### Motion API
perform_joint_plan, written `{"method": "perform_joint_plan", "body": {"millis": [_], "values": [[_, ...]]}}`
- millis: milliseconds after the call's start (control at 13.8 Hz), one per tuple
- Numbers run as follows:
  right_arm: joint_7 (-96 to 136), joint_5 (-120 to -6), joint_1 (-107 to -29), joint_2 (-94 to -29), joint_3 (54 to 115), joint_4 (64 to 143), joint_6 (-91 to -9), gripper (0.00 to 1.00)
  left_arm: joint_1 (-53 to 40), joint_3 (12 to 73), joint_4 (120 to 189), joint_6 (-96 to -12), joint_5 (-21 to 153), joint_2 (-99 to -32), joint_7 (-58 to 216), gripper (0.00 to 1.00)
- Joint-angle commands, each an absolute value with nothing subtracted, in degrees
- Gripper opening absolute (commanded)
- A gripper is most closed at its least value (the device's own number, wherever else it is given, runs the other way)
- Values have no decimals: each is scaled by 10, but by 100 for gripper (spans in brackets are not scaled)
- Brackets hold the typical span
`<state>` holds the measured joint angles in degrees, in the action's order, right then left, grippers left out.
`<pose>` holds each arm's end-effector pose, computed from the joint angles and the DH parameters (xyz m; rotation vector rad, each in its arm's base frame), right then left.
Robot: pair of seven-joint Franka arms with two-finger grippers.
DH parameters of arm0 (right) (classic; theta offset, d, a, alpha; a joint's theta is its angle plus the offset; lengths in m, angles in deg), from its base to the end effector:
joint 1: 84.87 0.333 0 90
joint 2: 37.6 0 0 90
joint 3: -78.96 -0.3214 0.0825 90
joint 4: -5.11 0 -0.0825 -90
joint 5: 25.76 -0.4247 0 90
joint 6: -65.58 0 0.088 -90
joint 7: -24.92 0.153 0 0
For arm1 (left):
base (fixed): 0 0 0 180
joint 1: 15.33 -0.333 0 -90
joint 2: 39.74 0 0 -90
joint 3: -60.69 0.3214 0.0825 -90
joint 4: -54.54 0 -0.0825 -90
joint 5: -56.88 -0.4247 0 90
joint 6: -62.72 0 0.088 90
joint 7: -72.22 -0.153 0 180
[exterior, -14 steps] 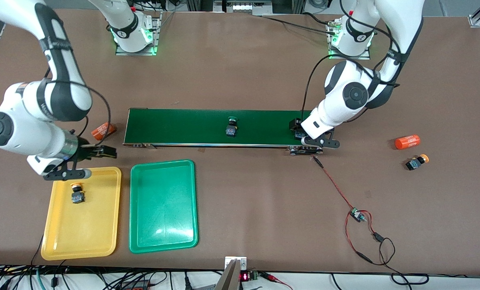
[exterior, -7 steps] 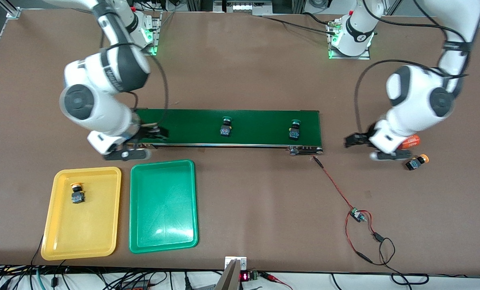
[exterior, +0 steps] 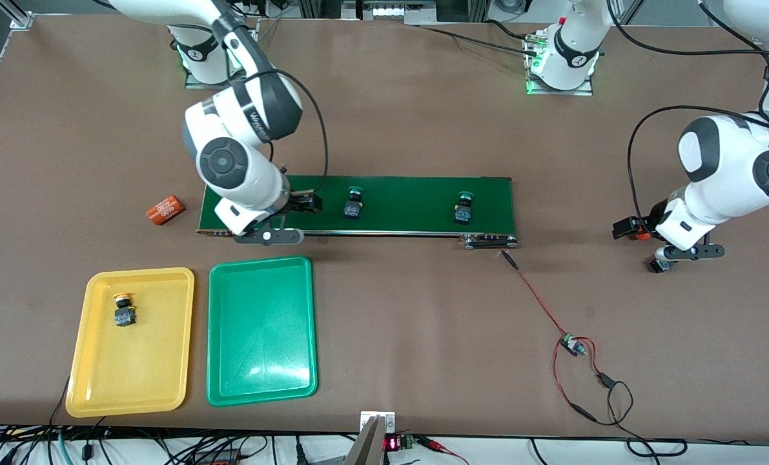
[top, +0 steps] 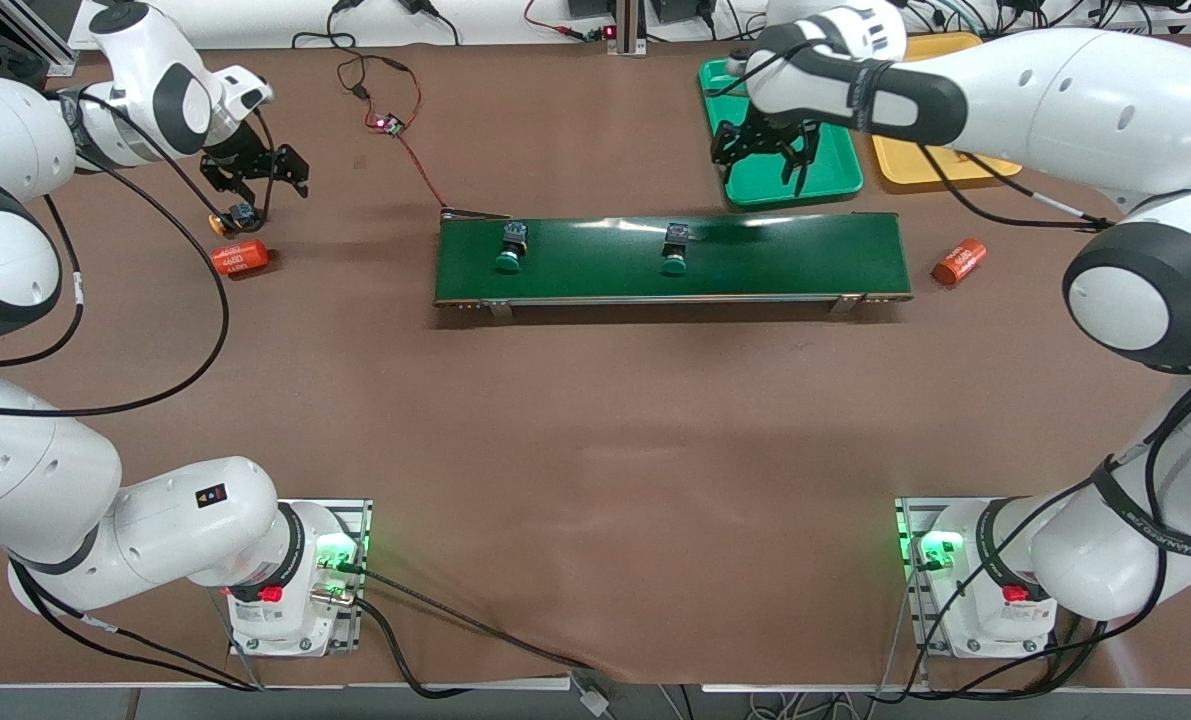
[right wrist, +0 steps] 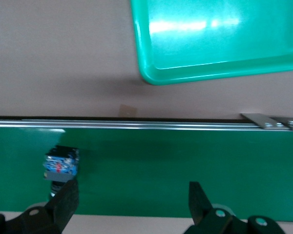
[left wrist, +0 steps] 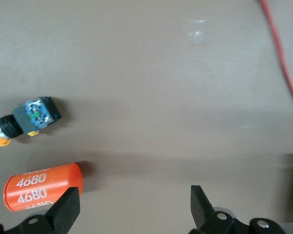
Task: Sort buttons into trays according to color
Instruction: 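Grasp the belt button with the right gripper while the left grasps the battery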
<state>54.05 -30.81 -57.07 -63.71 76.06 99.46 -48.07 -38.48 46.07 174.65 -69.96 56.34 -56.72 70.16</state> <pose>0.5923 0.3597 0.2797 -3.1039 0.0258 0.2381 0.5933 0.0866 0.2078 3.0618 0.1754 -0.0932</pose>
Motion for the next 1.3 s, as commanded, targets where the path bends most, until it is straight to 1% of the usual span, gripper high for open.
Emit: {"method": "perform_joint_plan", "body": {"millis": [0,145,217,435,652,870,1160,1232], "values": [[576,-316,-536,-655,776,986,-526,100,-433,453,1738,-699,544,-592,681,100],[561,-309,-513,-651,801,1015,-594,100,-441,452,1738,-694,519,-599,621,100],[530,-310,-506,-641,822,1025,-595,100,-441,452,1740,-691,516,-601,578,100],[477,-314,-504,-579,852,1092,-605,100,-443,452,1740,-665,514,-607,440,100],[452,-313,-512,-516,864,1174,-658,100,-447,452,1739,-658,499,-607,255,100],[408,-311,-549,-468,865,1212,-668,100,-458,451,1738,-661,449,-607,121,100],[322,-311,-632,-361,863,1294,-667,100,-473,452,1738,-673,413,-626,81,100],[322,-313,-639,-339,862,1322,-669,100,-482,451,1738,-673,407,-635,70,100]]}}
